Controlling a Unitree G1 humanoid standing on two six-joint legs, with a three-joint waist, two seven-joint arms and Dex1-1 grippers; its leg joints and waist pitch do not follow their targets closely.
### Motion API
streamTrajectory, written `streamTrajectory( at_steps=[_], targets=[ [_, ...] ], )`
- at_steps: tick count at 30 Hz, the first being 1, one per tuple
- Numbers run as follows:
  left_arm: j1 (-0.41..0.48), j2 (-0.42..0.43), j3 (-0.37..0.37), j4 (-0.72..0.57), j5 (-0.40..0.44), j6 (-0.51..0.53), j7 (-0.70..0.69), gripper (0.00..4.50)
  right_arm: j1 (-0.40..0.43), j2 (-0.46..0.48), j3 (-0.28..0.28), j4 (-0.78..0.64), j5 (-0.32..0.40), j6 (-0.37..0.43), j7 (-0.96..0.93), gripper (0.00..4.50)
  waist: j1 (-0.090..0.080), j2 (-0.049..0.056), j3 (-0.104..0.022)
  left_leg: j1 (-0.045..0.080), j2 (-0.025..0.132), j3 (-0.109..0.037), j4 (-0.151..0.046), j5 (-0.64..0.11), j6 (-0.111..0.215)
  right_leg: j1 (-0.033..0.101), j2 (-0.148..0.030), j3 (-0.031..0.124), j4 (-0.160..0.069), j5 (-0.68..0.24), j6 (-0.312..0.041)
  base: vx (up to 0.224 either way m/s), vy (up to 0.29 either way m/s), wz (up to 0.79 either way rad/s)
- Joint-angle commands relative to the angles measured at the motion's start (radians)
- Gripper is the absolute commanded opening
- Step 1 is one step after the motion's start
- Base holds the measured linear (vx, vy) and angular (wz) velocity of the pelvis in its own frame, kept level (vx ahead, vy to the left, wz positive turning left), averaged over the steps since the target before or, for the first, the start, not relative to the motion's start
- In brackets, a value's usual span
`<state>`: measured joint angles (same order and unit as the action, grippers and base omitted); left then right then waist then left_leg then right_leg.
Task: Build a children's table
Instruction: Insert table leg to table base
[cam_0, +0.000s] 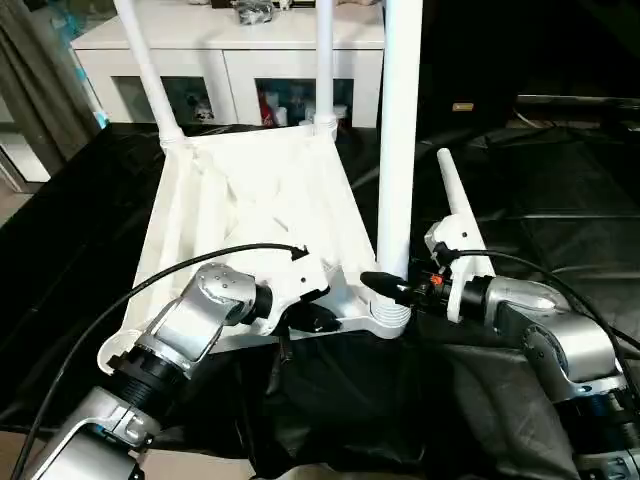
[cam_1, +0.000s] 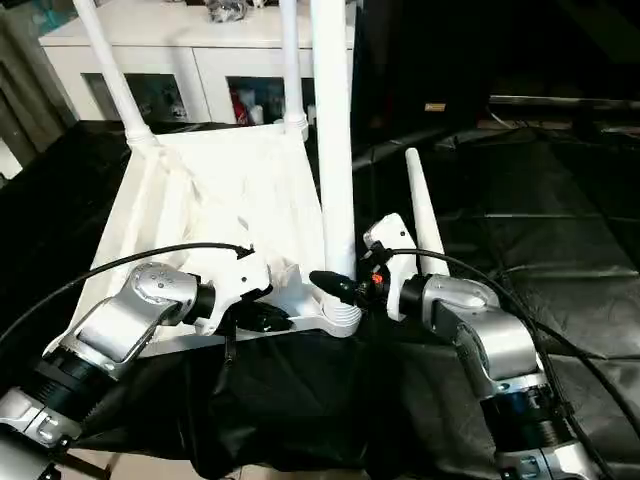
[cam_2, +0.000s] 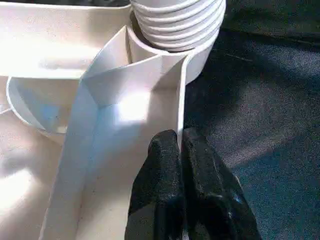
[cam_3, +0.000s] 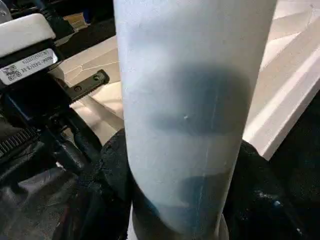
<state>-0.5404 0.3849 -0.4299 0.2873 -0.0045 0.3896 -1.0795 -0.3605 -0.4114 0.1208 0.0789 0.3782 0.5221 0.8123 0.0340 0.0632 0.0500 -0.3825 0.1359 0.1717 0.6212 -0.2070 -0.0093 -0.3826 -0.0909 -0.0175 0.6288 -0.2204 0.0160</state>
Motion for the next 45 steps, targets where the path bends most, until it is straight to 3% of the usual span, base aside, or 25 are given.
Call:
streamTrajectory(
  at_steps=[1, 4, 8, 11, 12, 17, 20, 24, 25, 27, 29, 30, 33, 34, 35, 36, 41, 42, 45],
  targets=[
    [0.016, 0.015, 0.009, 0.003, 0.001, -0.013, -0.012, 0.0, 0.005, 0.01, -0.013, 0.026, -0.013, -0.007, -0.006, 1.91, 0.008, -0.003, -0.055, 0.013, 0.08, -0.036, -0.099, -0.251, -0.002, 0.035, -0.062, 0.032, -0.079, -0.094, -0.295, 0.0, 0.0, 0.0],
    [0.034, 0.017, 0.002, -0.031, -0.018, -0.037, -0.042, 0.0, -0.017, 0.046, -0.018, 0.064, -0.009, -0.029, -0.022, 1.91, 0.009, 0.002, -0.058, 0.013, 0.08, -0.036, -0.098, -0.224, 0.01, 0.037, -0.062, 0.03, -0.075, -0.04, -0.306, 0.0, 0.0, 0.0],
    [0.038, 0.017, 0.0, -0.037, -0.025, -0.068, -0.054, 0.0, -0.019, 0.067, -0.036, 0.078, 0.017, -0.041, -0.017, 1.91, 0.007, -0.005, -0.059, 0.013, 0.081, -0.032, -0.097, -0.2, 0.029, 0.038, -0.062, 0.029, -0.074, -0.009, -0.319, 0.0, 0.0, 0.0],
    [0.039, 0.02, 0.002, -0.035, -0.026, -0.062, -0.05, 0.0, -0.012, 0.071, -0.048, 0.088, 0.023, -0.054, -0.019, 1.9, 0.011, -0.003, -0.06, 0.012, 0.081, -0.032, -0.095, -0.168, 0.042, 0.039, -0.062, 0.027, -0.069, 0.022, -0.325, 0.0, 0.0, 0.0],
    [0.039, 0.018, 0.01, -0.032, -0.027, -0.058, -0.041, 0.0, 0.007, 0.076, -0.067, 0.091, 0.038, -0.06, -0.013, 1.9, 0.01, -0.009, -0.06, 0.012, 0.082, -0.03, -0.095, -0.169, 0.045, 0.04, -0.062, 0.027, -0.071, 0.016, -0.325, 0.0, 0.0, 0.0],
    [0.043, 0.016, 0.021, -0.031, -0.027, -0.06, -0.034, 0.0, 0.048, 0.09, -0.101, 0.097, 0.063, -0.072, 0.002, 1.9, 0.013, -0.005, -0.058, 0.013, 0.083, -0.031, -0.097, -0.179, 0.045, 0.038, -0.064, 0.027, -0.073, -0.013, -0.321, 0.0, 0.0, 0.0],
    [0.042, 0.014, 0.026, -0.029, -0.026, -0.059, -0.027, 0.0, 0.078, 0.104, -0.119, 0.099, 0.076, -0.092, -0.001, 1.9, 0.017, 0.002, -0.06, 0.014, 0.083, -0.031, -0.097, -0.171, 0.044, 0.039, -0.063, 0.027, -0.071, 0.007, -0.322, 0.0, 0.0, 0.0],
    [0.031, 0.012, 0.028, -0.012, -0.024, -0.063, -0.021, 0.0, 0.122, 0.13, -0.136, 0.105, 0.084, -0.132, -0.013, 1.9, 0.019, 0.0, -0.062, 0.014, 0.082, -0.029, -0.095, -0.148, 0.055, 0.039, -0.064, 0.025, -0.07, 0.046, -0.325, 0.0, 0.0, 0.0],
    [0.026, 0.012, 0.029, -0.005, -0.022, -0.064, -0.019, 0.0, 0.137, 0.14, -0.143, 0.107, 0.086, -0.146, -0.019, 1.9, 0.019, 0.008, -0.062, 0.015, 0.082, -0.03, -0.096, -0.153, 0.054, 0.039, -0.062, 0.024, -0.072, 0.048, -0.324, 0.0, 0.0, 0.0],
    [0.02, 0.012, 0.03, 0.002, -0.02, -0.065, -0.018, 0.0, 0.157, 0.154, -0.153, 0.109, 0.088, -0.163, -0.029, 1.9, 0.02, 0.005, -0.062, 0.013, 0.082, -0.03, -0.095, -0.155, 0.058, 0.041, -0.065, 0.025, -0.072, 0.049, -0.326, 0.0, 0.0, 0.0],
    [0.013, 0.013, 0.031, 0.009, -0.02, -0.066, -0.018, 0.0, 0.184, 0.168, -0.163, 0.112, 0.082, -0.191, -0.042, 1.9, 0.022, 0.023, -0.063, 0.014, 0.082, -0.033, -0.097, -0.17, 0.051, 0.041, -0.064, 0.023, -0.071, 0.044, -0.323, 0.0, 0.0, 0.0],
    [0.01, 0.012, 0.031, 0.013, -0.019, -0.066, -0.018, 0.0, 0.195, 0.173, -0.169, 0.115, 0.081, -0.207, -0.048, 1.9, 0.021, 0.017, -0.061, 0.013, 0.081, -0.031, -0.099, -0.178, 0.051, 0.04, -0.063, 0.022, -0.075, 0.035, -0.32, 0.0, 0.0, 0.0],
    [0.006, 0.011, 0.031, 0.021, -0.016, -0.07, -0.016, 0.0, 0.209, 0.18, -0.181, 0.122, 0.082, -0.229, -0.053, 1.89, 0.02, 0.02, -0.062, 0.013, 0.081, -0.033, -0.101, -0.204, 0.043, 0.042, -0.064, 0.023, -0.078, -0.02, -0.311, 0.0, 0.0, 0.0],
    [0.002, 0.009, 0.032, 0.028, -0.014, -0.072, -0.012, 0.0, 0.221, 0.186, -0.191, 0.123, 0.085, -0.243, -0.057, 1.89, 0.021, 0.032, -0.062, 0.015, 0.081, -0.033, -0.101, -0.209, 0.038, 0.039, -0.065, 0.024, -0.079, -0.032, -0.307, 0.0, 0.0, 0.0],
    [-0.001, 0.007, 0.033, 0.034, -0.013, -0.074, -0.009, 0.0, 0.232, 0.191, -0.201, 0.121, 0.089, -0.254, -0.061, 1.89, 0.02, 0.028, -0.062, 0.015, 0.082, -0.032, -0.102, -0.219, 0.035, 0.038, -0.064, 0.023, -0.081, -0.037, -0.304, 0.0, 0.0, 0.0],
    [-0.002, 0.007, 0.034, 0.035, -0.012, -0.075, -0.008, 0.0, 0.236, 0.193, -0.204, 0.119, 0.091, -0.257, -0.063, 1.89, 0.021, 0.032, -0.062, 0.015, 0.082, -0.033, -0.103, -0.219, 0.033, 0.039, -0.064, 0.023, -0.08, -0.032, -0.303, 0.0, 0.0, 0.0],
    [-0.009, 0.001, 0.038, 0.046, -0.011, -0.08, 0.001, 0.0, 0.267, 0.186, -0.211, 0.084, 0.081, -0.287, -0.065, 1.89, 0.025, 0.032, -0.064, 0.014, 0.081, -0.033, -0.102, -0.203, 0.04, 0.04, -0.064, 0.022, -0.08, -0.009, -0.296, 0.0, 0.0, 0.0],
    [-0.01, -0.001, 0.039, 0.048, -0.011, -0.081, 0.005, 0.0, 0.275, 0.18, -0.21, 0.068, 0.08, -0.294, -0.064, 1.89, 0.025, 0.026, -0.063, 0.013, 0.082, -0.032, -0.102, -0.198, 0.043, 0.04, -0.064, 0.022, -0.081, -0.007, -0.295, 0.0, 0.0, 0.0],
    [-0.011, -0.003, 0.043, 0.054, -0.011, -0.085, 0.009, 0.0, 0.294, 0.169, -0.214, 0.038, 0.079, -0.306, -0.067, 1.89, 0.03, 0.03, -0.065, 0.013, 0.083, -0.032, -0.101, -0.176, 0.056, 0.039, -0.064, 0.021, -0.078, 0.002, -0.29, 0.0, 0.0, 0.0]
  ],
)
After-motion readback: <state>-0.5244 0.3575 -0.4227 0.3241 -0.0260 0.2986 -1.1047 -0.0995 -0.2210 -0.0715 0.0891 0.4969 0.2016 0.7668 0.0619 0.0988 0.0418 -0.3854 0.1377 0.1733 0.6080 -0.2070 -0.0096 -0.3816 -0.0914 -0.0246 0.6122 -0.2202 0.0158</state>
